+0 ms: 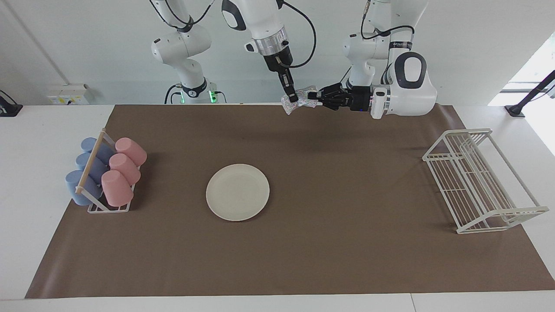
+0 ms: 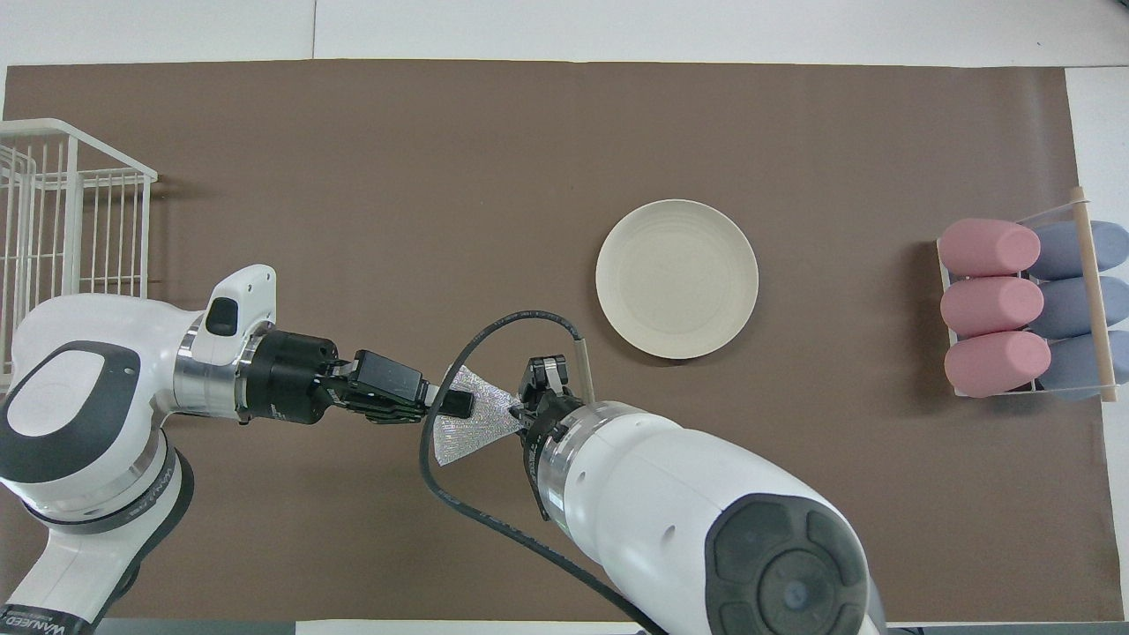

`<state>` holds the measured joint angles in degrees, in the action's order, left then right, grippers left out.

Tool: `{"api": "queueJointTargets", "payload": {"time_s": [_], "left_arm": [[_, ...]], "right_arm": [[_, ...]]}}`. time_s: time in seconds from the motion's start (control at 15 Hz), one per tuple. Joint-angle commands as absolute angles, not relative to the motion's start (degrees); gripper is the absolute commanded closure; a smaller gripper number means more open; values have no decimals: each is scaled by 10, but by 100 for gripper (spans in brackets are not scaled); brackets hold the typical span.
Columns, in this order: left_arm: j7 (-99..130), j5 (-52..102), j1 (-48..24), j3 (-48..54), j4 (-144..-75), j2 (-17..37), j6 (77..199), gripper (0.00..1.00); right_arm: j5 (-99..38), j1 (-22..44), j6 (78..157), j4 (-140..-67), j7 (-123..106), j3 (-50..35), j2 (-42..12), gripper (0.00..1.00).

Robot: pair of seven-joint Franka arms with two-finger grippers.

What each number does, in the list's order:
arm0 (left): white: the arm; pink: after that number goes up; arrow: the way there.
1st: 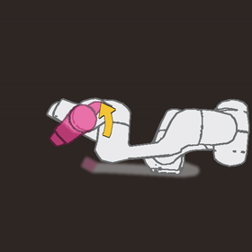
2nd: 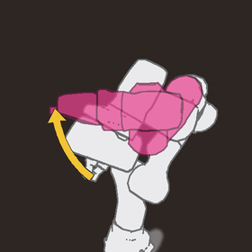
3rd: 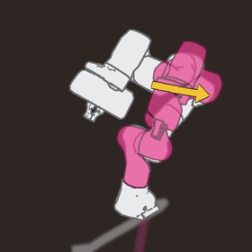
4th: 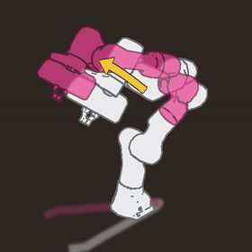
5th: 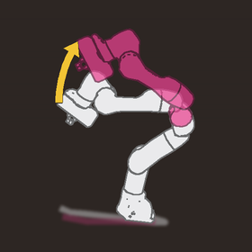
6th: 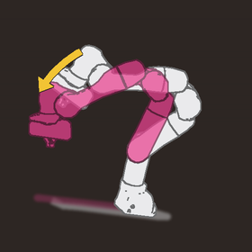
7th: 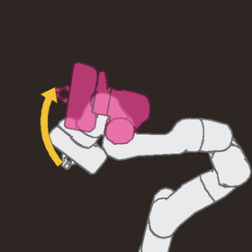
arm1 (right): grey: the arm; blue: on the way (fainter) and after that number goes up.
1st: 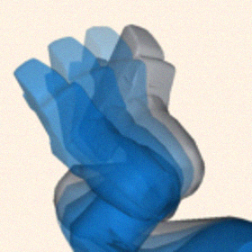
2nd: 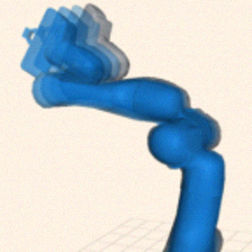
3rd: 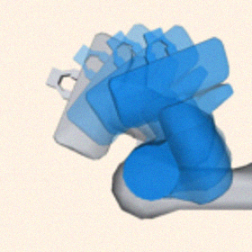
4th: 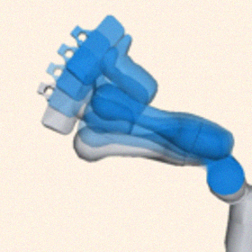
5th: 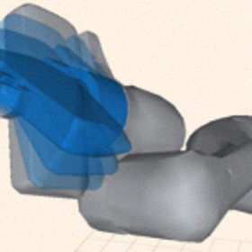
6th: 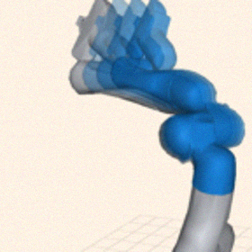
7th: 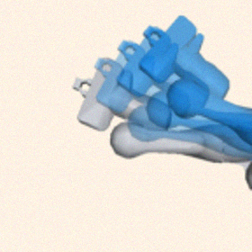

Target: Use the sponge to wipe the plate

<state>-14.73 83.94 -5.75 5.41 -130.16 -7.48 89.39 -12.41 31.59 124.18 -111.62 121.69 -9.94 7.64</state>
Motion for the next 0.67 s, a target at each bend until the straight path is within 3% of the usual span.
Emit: {"api": "queueJointTargets", "payload": {"time_s": [0.0, 0.07, 0.13, 0.6], "left_arm": [[-155, 840, -66, 46, -1317, -93, 890, 99], [-153, 835, -66, 46, -1316, -94, 891, 54], [-147, 830, -66, 47, -1315, -97, 893, 1], [-133, 737, -35, 46, -1298, -102, 896, 0]], "right_arm": [[-137, 316, 1252, -1127, 1210, -101, 82, 100], [-137, 316, 1252, -1127, 1210, -101, 82, 100], [-137, 316, 1252, -1127, 1209, -101, 82, 100], [-136, 295, 1252, -1136, 1115, -99, 72, 100]]}}
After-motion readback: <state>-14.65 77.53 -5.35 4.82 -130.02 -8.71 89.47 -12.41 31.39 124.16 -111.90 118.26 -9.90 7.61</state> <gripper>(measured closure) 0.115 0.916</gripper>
